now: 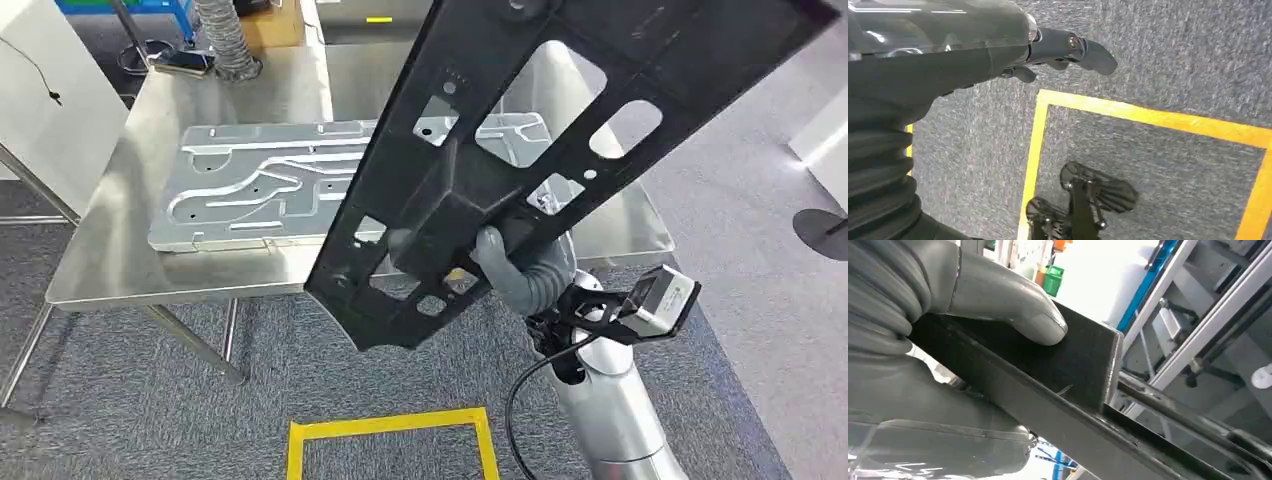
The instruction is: Take the parts from the cabinet and place them on the table.
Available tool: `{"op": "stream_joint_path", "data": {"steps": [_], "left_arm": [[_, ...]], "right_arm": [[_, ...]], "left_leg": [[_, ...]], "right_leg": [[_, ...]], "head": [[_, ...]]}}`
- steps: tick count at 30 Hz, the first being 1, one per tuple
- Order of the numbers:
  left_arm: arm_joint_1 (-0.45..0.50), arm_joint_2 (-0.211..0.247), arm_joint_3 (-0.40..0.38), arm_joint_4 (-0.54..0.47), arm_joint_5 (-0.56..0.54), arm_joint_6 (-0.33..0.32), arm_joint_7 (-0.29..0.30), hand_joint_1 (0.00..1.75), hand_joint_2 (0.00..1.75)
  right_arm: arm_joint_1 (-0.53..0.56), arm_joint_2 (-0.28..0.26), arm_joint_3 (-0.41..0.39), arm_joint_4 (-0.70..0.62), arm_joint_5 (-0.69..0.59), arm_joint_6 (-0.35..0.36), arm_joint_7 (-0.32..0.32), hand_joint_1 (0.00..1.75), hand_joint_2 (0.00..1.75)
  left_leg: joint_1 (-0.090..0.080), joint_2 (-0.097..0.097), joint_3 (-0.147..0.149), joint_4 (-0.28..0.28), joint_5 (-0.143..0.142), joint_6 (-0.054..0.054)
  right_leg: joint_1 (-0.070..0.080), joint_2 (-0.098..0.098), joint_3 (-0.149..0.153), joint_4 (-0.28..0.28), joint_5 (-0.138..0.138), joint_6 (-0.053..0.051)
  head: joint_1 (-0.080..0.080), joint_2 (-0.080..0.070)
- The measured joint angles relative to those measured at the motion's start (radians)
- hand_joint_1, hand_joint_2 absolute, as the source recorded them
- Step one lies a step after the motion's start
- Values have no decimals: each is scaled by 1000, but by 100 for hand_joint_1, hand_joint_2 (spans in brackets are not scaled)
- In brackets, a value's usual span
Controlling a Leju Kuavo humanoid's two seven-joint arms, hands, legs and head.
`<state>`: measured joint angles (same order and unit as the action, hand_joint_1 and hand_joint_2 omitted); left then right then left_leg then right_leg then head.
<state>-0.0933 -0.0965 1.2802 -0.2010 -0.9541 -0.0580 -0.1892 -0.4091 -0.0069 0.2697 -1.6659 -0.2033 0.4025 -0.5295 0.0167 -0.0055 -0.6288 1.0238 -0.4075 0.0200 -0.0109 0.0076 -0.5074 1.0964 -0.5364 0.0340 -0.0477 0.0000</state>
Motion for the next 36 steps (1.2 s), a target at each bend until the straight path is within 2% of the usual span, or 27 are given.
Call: {"op": "stream_joint_path", "data": {"steps": [1,3,4,5,6,7,9,10,12,14,15,16,18,19,20,21,22,24,25,26,29,30,31,33,34,35,36], "left_arm": [[0,0,0,0,0,0,-2,0,175],[-1,2,0,0,3,0,-6,0,175],[1,2,2,0,7,-1,-6,0,175],[1,2,3,0,10,-1,-7,0,175],[1,2,5,0,14,-2,-8,0,175],[0,2,6,0,18,-2,-11,0,175],[1,-5,8,1,20,-3,-16,0,175],[-1,-5,8,1,18,-5,-18,0,175],[0,-5,8,1,10,-6,-19,0,175],[-3,2,8,0,0,-9,-21,0,175],[-7,2,7,0,-3,-11,-24,0,175],[-11,1,7,0,-5,-11,-23,0,175],[-11,2,5,0,-12,-11,-26,0,175],[-11,2,5,0,-13,-11,-28,0,175],[-10,2,5,0,-15,-11,-30,0,175],[-11,2,3,0,-22,-11,-34,0,175],[-11,3,1,0,-24,-11,-35,0,175],[-11,4,0,0,-30,-11,-35,0,175],[-12,5,-1,0,-33,-11,-35,0,175],[-15,5,-4,0,-37,-11,-35,0,175],[-23,5,-13,0,-44,-11,-35,0,175],[-24,5,-17,0,-46,-11,-35,0,175],[-27,5,-20,0,-47,-11,-35,0,175],[-30,5,-22,0,-48,-11,-35,0,175],[-31,6,-23,0,-50,-11,-35,0,175],[-31,6,-23,0,-50,-11,-35,0,175],[-28,6,-24,0,-50,-11,-35,0,175]], "right_arm": [[-1,0,-3,0,-2,0,0,175,175],[-3,-4,-20,13,0,-19,6,175,175],[-12,-8,-33,30,25,-50,14,175,175],[-27,-13,-47,54,68,-99,24,175,175],[-48,-22,-65,86,156,-193,42,175,175],[-80,-29,-84,123,271,-307,62,175,175],[-142,-45,-127,198,575,-571,141,175,175],[-186,-56,-142,245,781,-711,204,175,175],[-293,-75,-153,328,1115,-820,316,175,175],[-393,-96,-153,413,1363,-840,383,175,175],[-438,-98,-147,452,1444,-834,403,175,175],[-481,-96,-133,493,1524,-822,419,175,175],[-550,-80,-82,587,1658,-797,441,175,175],[-566,-69,-56,621,1695,-789,446,175,175],[-578,-54,-30,657,1726,-778,450,175,175],[-595,-26,9,716,1745,-757,451,175,175],[-608,-4,41,762,1746,-746,451,175,175],[-621,38,107,846,1746,-742,453,175,175],[-623,57,138,892,1746,-736,435,175,175],[-630,78,161,932,1744,-730,413,175,175],[-617,123,210,1041,1714,-731,355,175,175],[-611,132,214,1066,1699,-735,339,175,175],[-608,141,218,1094,1685,-739,329,175,175],[-595,154,227,1135,1676,-748,322,175,175],[-585,156,229,1149,1674,-747,319,175,175],[-578,159,230,1161,1671,-747,317,175,175],[-574,160,232,1173,1670,-747,317,175,175]], "left_leg": [[0,0,8,0,-8,4],[-4,-2,25,0,-28,7],[-6,-3,37,0,-38,9],[-9,-5,52,0,-49,10],[-13,-7,68,0,-59,11],[-18,-7,85,0,-71,12],[-21,-11,102,-1,-90,14],[-24,-18,104,-3,-97,6],[-24,-12,110,2,-94,-4],[-26,-11,112,3,-99,-13],[-24,-9,97,47,-96,-19],[-20,-8,58,112,-101,-24],[-10,-5,-39,241,-160,-41],[-6,-4,-73,272,-188,-46],[-3,-2,-90,268,-191,-48],[0,-1,-89,219,-159,-50],[2,0,-77,150,-103,-51],[5,6,-46,-13,64,-52],[-1,6,-53,-15,43,-45],[-2,3,-47,-8,56,-34],[4,-3,-45,-13,50,-21],[5,-4,-40,-17,48,-17],[5,-3,-38,-17,44,-11],[5,-3,-35,-16,37,-6],[5,-3,-34,-16,34,-5],[5,-5,-32,-14,31,-5],[5,-6,-29,-11,26,-6]], "right_leg": [[0,-1,-53,78,-12,3],[-1,-1,-150,194,-83,8],[-1,-1,-183,212,-111,7],[0,-2,-197,194,-112,3],[2,-2,-196,148,-82,-3],[7,-2,-184,75,-19,-16],[24,1,-169,-66,161,-47],[28,8,-167,-68,148,-49],[31,8,-165,-83,152,-55],[15,10,-133,-101,148,-60],[14,9,-115,-109,144,-62],[14,9,-107,-111,138,-69],[14,10,-90,-111,124,-69],[13,12,-80,-111,115,-68],[12,13,-68,-110,105,-66],[10,13,-52,-108,91,-64],[8,14,-40,-104,78,-60],[8,12,-22,-98,52,-52],[11,12,-18,-87,44,-46],[12,12,-24,-87,37,-38],[12,5,-19,-91,18,-21],[8,3,-24,-70,6,-16],[7,2,-56,-11,-23,-12],[2,1,-157,158,-85,-5],[1,1,-200,220,-95,-3],[0,1,-224,239,-82,-3],[-1,1,-224,209,-44,-4]], "head": [[0,0],[0,0],[0,0],[0,0],[0,0],[0,0],[0,0],[1,0],[3,0],[3,0],[3,0],[3,0],[3,0],[3,0],[3,0],[3,0],[3,0],[3,0],[3,0],[3,0],[3,0],[3,0],[3,0],[3,0],[3,0],[3,0],[3,0]]}}
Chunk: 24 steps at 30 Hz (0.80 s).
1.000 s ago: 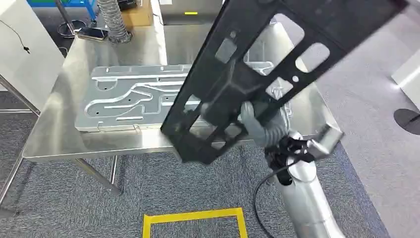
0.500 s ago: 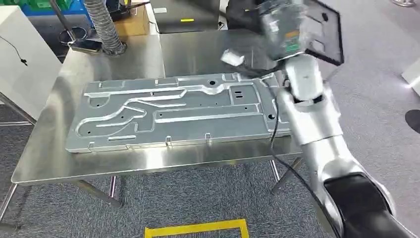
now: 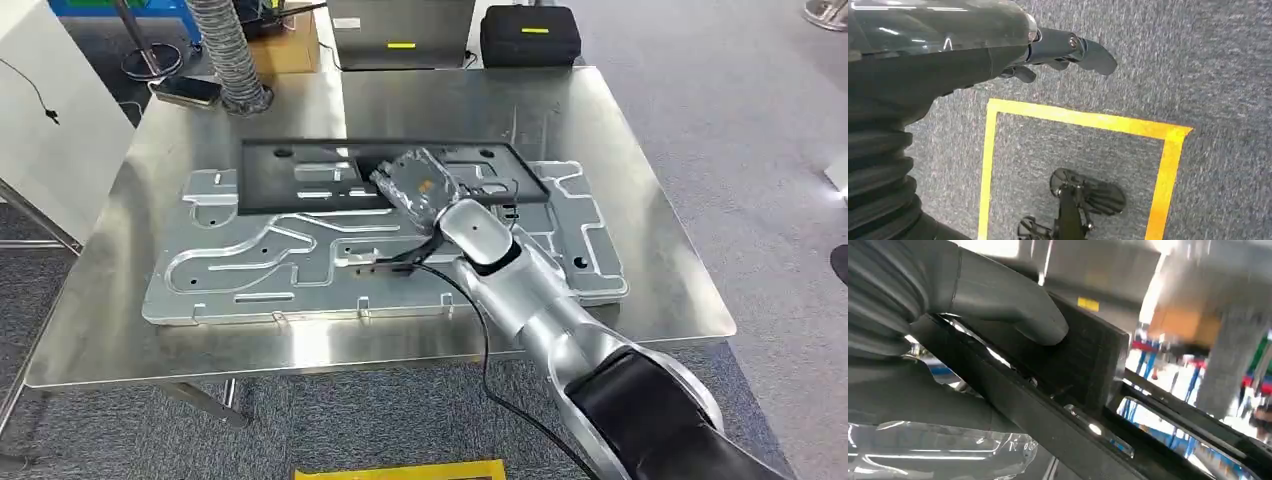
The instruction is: Take the parts from the cabinet and place them on the table.
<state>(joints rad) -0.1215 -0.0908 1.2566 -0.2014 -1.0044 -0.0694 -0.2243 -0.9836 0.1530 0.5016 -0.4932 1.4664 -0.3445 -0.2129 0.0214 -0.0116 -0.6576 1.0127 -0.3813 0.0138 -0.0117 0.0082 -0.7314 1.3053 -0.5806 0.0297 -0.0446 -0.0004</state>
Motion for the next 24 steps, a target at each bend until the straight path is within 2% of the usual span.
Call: {"op": "stream_joint_path", "data": {"steps": [1,3,4,6,7,8,9,10,11,12,13,14,15,16,18,19,20,23,24], "left_arm": [[2,0,0,0,0,0,0,0,175],[1,0,0,0,0,0,1,0,175],[-1,-1,0,0,0,0,1,0,175],[-1,0,0,0,1,0,-1,0,175],[1,0,0,0,2,1,-4,0,175],[3,0,0,0,3,0,-11,0,175],[5,4,0,0,4,0,-26,0,175],[7,2,0,0,4,-4,-39,0,175],[7,3,0,0,4,-5,-47,0,175],[7,3,0,0,3,-6,-57,0,175],[7,4,0,0,2,-9,-64,0,175],[8,4,0,0,-1,-12,-71,0,175],[7,4,0,0,-2,-15,-76,0,175],[7,4,-1,0,-3,-16,-78,0,175],[5,4,-2,0,-3,-16,-80,0,175],[3,4,-2,0,-3,-16,-81,0,175],[0,4,-3,0,-3,-16,-82,0,175],[-1,4,-4,0,-3,-14,-81,0,175],[-2,3,-5,0,-3,-13,-81,0,175]], "right_arm": [[0,1,0,12,-1,0,0,175,175],[-4,6,2,21,-8,3,-5,175,175],[-8,7,2,25,-21,10,-12,175,175],[-6,15,3,36,-59,42,-21,175,175],[-3,17,2,44,-79,60,-20,175,175],[-1,19,0,53,-94,80,-9,175,175],[2,24,-2,66,-105,111,15,175,175],[3,26,-4,78,-110,140,41,175,175],[4,29,-5,89,-111,168,68,175,175],[7,30,-6,103,-113,202,99,175,175],[11,30,-7,113,-115,225,121,0,0],[19,30,-8,127,-119,260,153,0,0],[29,29,-11,138,-122,281,176,0,0],[39,27,-17,147,-126,293,186,0,0],[44,25,-24,156,-133,300,185,0,0],[44,24,-30,161,-140,306,182,0,0],[44,22,-34,163,-145,309,179,0,0],[44,18,-45,169,-155,314,162,0,0],[43,16,-51,170,-159,318,155,0,0]], "left_leg": [[-1,-2,3,4,-5,-2],[-1,-1,9,8,-14,-8],[-6,0,10,9,-17,-13],[-4,1,12,10,-19,-23],[-1,2,14,5,-19,-30],[-5,2,17,3,-19,-36],[-1,7,9,27,-33,-40],[-7,6,0,65,-60,-42],[-4,6,-27,133,-101,-44],[-3,6,-66,223,-146,-46],[-3,6,-92,281,-170,-48],[-2,7,-110,317,-176,-51],[0,7,-103,301,-157,-52],[3,8,-76,246,-122,-54],[9,8,19,63,-36,-56],[8,7,40,31,-55,-54],[3,4,43,18,-52,-42],[0,6,44,20,-52,-25],[6,9,48,13,-48,-16]], "right_leg": [[0,0,21,-72,55,-5],[5,-2,88,-248,157,-21],[15,-3,101,-272,148,-25],[18,-3,100,-280,151,-30],[20,-3,100,-280,150,-35],[15,-3,104,-289,154,-42],[8,-6,115,-299,159,-47],[7,-6,120,-303,159,-53],[8,-7,121,-303,158,-58],[9,-7,123,-302,157,-59],[10,-7,123,-302,157,-59],[10,-7,124,-302,156,-59],[9,-7,125,-301,155,-57],[8,-7,125,-299,153,-55],[4,-2,125,-286,145,-45],[7,1,122,-282,140,-39],[11,3,118,-273,138,-33],[9,5,122,-282,142,-19],[7,6,121,-278,136,-13]], "head": [[0,0],[0,0],[0,0],[0,0],[0,0],[0,0],[0,0],[0,0],[-1,0],[0,0],[0,0],[0,0],[0,0],[0,0],[0,0],[0,0],[0,0],[0,0],[0,0]]}}
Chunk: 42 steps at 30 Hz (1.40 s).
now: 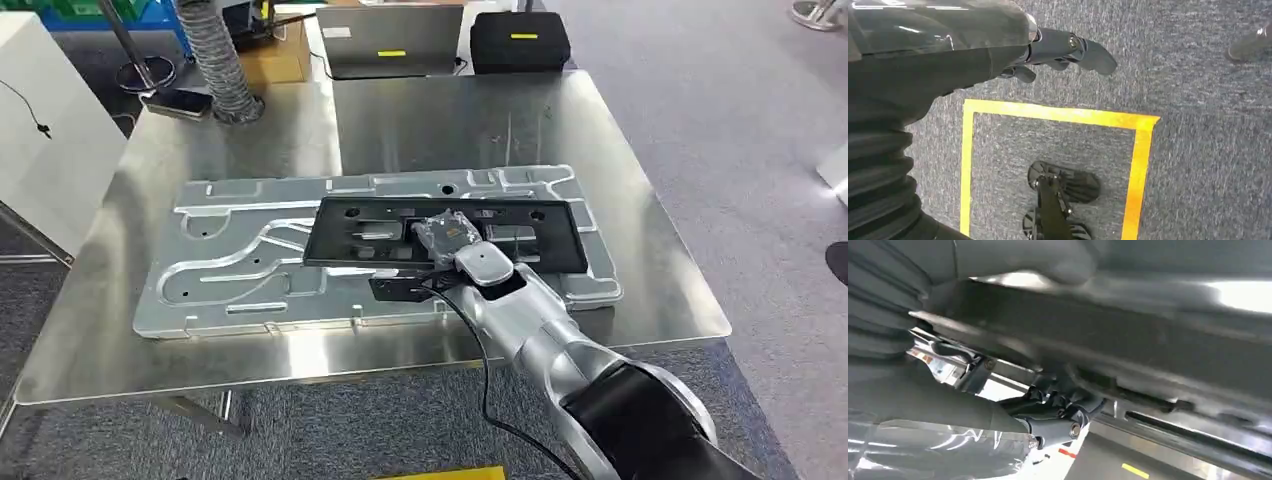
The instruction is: Take the parts from the cabinet and place them on the table.
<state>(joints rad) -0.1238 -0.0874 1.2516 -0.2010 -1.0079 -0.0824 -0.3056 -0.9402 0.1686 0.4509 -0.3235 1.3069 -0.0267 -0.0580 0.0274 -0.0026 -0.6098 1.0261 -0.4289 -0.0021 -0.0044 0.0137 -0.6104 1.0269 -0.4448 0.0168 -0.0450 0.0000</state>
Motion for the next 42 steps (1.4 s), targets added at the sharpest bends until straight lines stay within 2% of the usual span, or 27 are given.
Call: {"op": "stream_joint_path", "data": {"steps": [2,3,5,6,7,10,13,14,16,17,19,20,21,22,23,25,27,30,31,33,35,36,37,38,40,41,42], "left_arm": [[-4,0,-3,0,0,0,-1,0,175],[-5,0,-3,0,0,0,-2,0,0],[-6,0,-3,0,0,0,-3,0,0],[-6,0,-3,0,1,0,-4,0,0],[-7,0,-4,0,1,0,-6,0,0],[-10,-7,-6,0,1,1,-7,0,0],[-9,-11,-10,0,0,2,-1,0,0],[-8,-14,-12,0,-2,2,-1,0,0],[-8,-15,-15,0,-3,2,0,0,0],[-7,-18,-17,0,-4,2,1,0,0],[-7,-19,-19,0,-3,2,2,0,0],[-5,-19,-19,0,1,2,2,0,0],[-3,-19,-19,0,4,2,2,0,0],[-1,-19,-19,0,8,2,2,0,0],[2,-19,-19,0,12,1,0,0,0],[3,-18,-18,0,22,0,-12,0,0],[3,-18,-17,0,30,0,-21,0,0],[17,-18,-14,0,40,0,-32,0,0],[19,-18,-12,0,44,0,-36,0,0],[20,-17,-6,0,53,-2,-47,0,0],[27,-16,4,0,64,-4,-52,0,0],[30,-16,10,0,71,-6,-53,0,0],[33,-16,14,0,76,-8,-54,0,0],[34,-16,16,0,79,-8,-54,0,0],[34,-17,26,0,86,-8,-51,0,0],[35,-17,31,0,88,-6,-47,0,0],[35,-17,35,0,91,-5,-45,0,0]], "right_arm": [[0,-6,-3,2,-3,11,-16,0,0],[2,-9,-3,4,-2,13,-21,0,0],[9,-11,-3,8,-2,19,-37,0,0],[12,-12,-4,9,-9,19,-53,0,0],[12,-12,-5,9,-23,13,-73,0,0],[13,-11,-27,5,-100,-44,-210,0,0],[25,-4,-71,-56,-286,-131,-436,0,0],[34,-8,-93,-112,-371,-132,-483,0,0],[52,-24,-127,-251,-522,-99,-505,0,0],[59,-46,-145,-331,-600,-92,-514,0,0],[83,-78,-181,-461,-699,-79,-527,0,0],[102,-107,-200,-528,-745,-81,-534,0,0],[124,-128,-216,-586,-773,-83,-541,0,0],[138,-157,-236,-643,-801,-83,-546,0,0],[147,-173,-249,-673,-817,-82,-549,0,0],[161,-216,-291,-752,-851,-91,-566,0,0],[195,-262,-335,-818,-887,-118,-591,0,0],[271,-307,-398,-908,-920,-171,-617,0,0],[307,-322,-430,-953,-921,-209,-621,0,0],[368,-338,-520,-1039,-917,-289,-626,0,0],[447,-349,-601,-1107,-904,-346,-620,0,0],[492,-351,-646,-1140,-903,-378,-617,0,0],[534,-354,-702,-1171,-918,-398,-619,0,0],[578,-354,-742,-1190,-934,-409,-623,0,0],[654,-356,-875,-1238,-971,-424,-630,0,0],[688,-356,-926,-1255,-986,-424,-633,0,0],[727,-356,-963,-1267,-1001,-421,-634,0,0]], "left_leg": [[0,3,1,-1,0,10],[-1,6,1,-1,0,11],[-3,11,1,-1,0,13],[-3,12,1,-1,0,12],[-3,12,2,-1,0,12],[-3,12,6,-1,0,7],[-8,12,-1,1,4,-10],[-8,12,-1,-4,8,-16],[-5,10,-8,9,-5,-25],[-6,9,-25,50,-38,-27],[-4,9,-89,206,-116,-32],[-5,9,-121,279,-141,-34],[-4,9,-135,309,-139,-34],[-4,10,-125,290,-119,-34],[-4,10,-97,232,-82,-33],[-3,10,-11,59,2,-28],[-7,5,12,11,-21,-13],[-9,1,11,11,-18,4],[-3,1,15,2,-12,14],[-3,-4,14,-1,-11,24],[-6,-6,14,-1,-12,26],[-7,-6,14,0,-13,27],[-7,-7,14,0,-14,28],[-8,-9,15,0,-14,28],[-9,-13,18,0,-14,27],[-10,-13,17,0,-14,26],[-16,-15,17,0,-14,20]], "right_leg": [[-1,-4,-36,87,-58,8],[-3,-4,-72,163,-95,11],[-4,-5,-140,305,-144,14],[-4,-6,-145,315,-136,14],[-4,-6,-129,283,-111,12],[-2,-6,7,23,5,-6],[8,-8,7,-1,-1,-12],[10,-9,6,0,0,-16],[-1,-16,14,-16,9,-29],[-2,-19,14,-18,10,-36],[1,-25,14,-18,10,-40],[2,-26,14,-17,10,-40],[2,-27,15,-17,9,-40],[2,-26,15,-16,9,-39],[1,-25,15,-14,8,-37],[-2,-20,16,-5,1,-27],[6,-18,8,4,-2,-15],[5,-22,13,-7,3,3],[1,-21,13,0,-8,11],[-2,-16,-29,91,-68,20],[-3,-15,-108,253,-137,27],[-3,-15,-132,297,-145,28],[-3,-15,-133,294,-130,27],[-3,-15,-108,239,-93,25],[-1,-16,-10,46,-7,12],[3,-17,15,-16,-4,6],[9,-18,15,-14,9,3]], "head": [[0,0],[0,0],[0,0],[0,0],[0,0],[0,0],[0,0],[0,0],[0,0],[0,0],[0,0],[0,0],[0,0],[0,0],[0,0],[0,0],[0,0],[0,0],[0,0],[0,0],[0,0],[0,0],[0,0],[0,0],[0,0],[0,0],[0,0]]}}
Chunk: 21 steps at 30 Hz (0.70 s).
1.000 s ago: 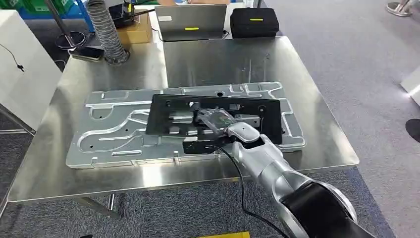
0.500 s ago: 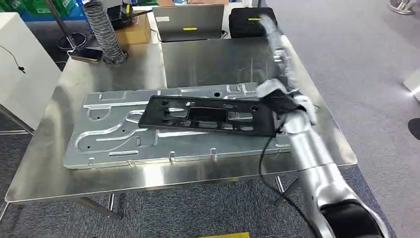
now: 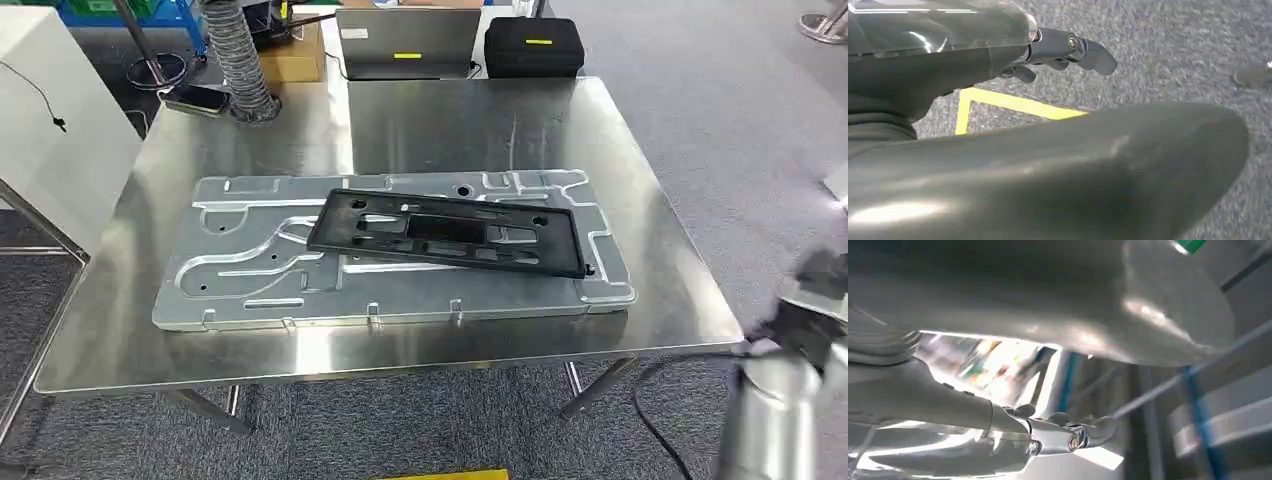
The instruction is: Take the parts from the cabinet and place them on the table.
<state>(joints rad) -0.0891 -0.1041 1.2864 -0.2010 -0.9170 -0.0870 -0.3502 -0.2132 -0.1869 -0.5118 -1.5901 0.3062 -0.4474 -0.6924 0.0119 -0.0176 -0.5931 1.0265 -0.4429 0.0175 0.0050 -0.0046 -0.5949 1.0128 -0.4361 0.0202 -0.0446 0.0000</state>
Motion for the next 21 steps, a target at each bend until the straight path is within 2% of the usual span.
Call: {"op": "stream_joint_path", "data": {"steps": [3,4,5,6,8,9,10,11,13,14,15,18,19,20,21], "left_arm": [[3,0,11,0,5,7,5,0,0],[4,0,16,0,5,10,5,0,0],[5,1,19,0,5,10,7,0,0],[5,0,22,0,7,12,9,0,0],[6,0,22,0,13,12,11,0,0],[7,1,21,0,21,12,11,0,0],[9,1,21,0,25,12,11,0,0],[10,1,22,0,26,13,11,0,0],[8,2,21,0,26,13,10,0,0],[6,2,21,0,26,13,7,0,0],[4,2,21,0,25,13,5,0,0],[5,1,21,0,22,13,3,0,0],[6,0,21,0,22,15,3,0,0],[3,-3,21,0,21,15,7,0,0],[2,-3,21,0,20,15,7,0,0]], "right_arm": [[110,13,-122,-18,-35,2,-3,0,0],[138,19,-148,-18,-47,2,-3,0,0],[159,25,-164,-19,-54,6,-3,0,0],[188,40,-191,-18,-63,17,-4,0,0],[248,70,-230,-14,-62,24,-5,0,0],[265,87,-247,-10,-57,24,-5,0,0],[278,103,-260,-4,-49,32,-5,0,0],[287,114,-269,2,-40,44,-5,0,0],[303,145,-290,16,-1,65,-5,0,0],[304,156,-295,31,18,75,-5,0,0],[303,164,-302,57,37,86,-5,0,0],[297,178,-320,123,76,97,-5,0,0],[295,181,-327,154,91,97,-5,0,0],[293,184,-335,192,110,97,-5,0,0],[290,184,-343,223,124,99,-5,0,0]], "left_leg": [[2,-1,4,-6,2,-15],[-3,2,4,0,-5,-22],[-3,6,-3,19,-32,-27],[-2,9,-19,71,-83,-29],[1,11,-64,222,-180,-32],[1,11,-76,275,-204,-33],[1,11,-67,283,-202,-34],[1,11,-33,244,-182,-32],[1,11,82,66,-119,-25],[0,11,144,-26,-109,-19],[-7,10,139,-37,-104,-16],[-15,10,133,-34,-88,0],[-10,12,122,-43,-69,7],[-6,18,112,-44,-55,13],[-6,19,99,-44,-45,20]], "right_leg": [[2,1,-1,0,0,-11],[-14,-2,1,-15,9,-23],[-12,-3,1,-18,13,-26],[-12,-4,-3,-18,17,-33],[-9,-8,-12,-17,23,-35],[-9,-8,-20,-15,28,-35],[-9,-7,-29,-13,34,-35],[-9,-5,-37,-12,40,-34],[-9,-1,-52,-7,51,-28],[-9,1,-56,-2,59,-24],[-3,3,-59,-2,65,-15],[-11,4,-58,-10,87,3],[-11,7,-62,-14,100,10],[-16,8,-74,2,63,15],[-17,8,-88,43,4,19]], "head": [[0,0],[0,0],[0,0],[0,0],[0,0],[0,0],[0,0],[0,0],[0,0],[0,0],[0,0],[0,0],[0,0],[0,0],[0,0]]}}
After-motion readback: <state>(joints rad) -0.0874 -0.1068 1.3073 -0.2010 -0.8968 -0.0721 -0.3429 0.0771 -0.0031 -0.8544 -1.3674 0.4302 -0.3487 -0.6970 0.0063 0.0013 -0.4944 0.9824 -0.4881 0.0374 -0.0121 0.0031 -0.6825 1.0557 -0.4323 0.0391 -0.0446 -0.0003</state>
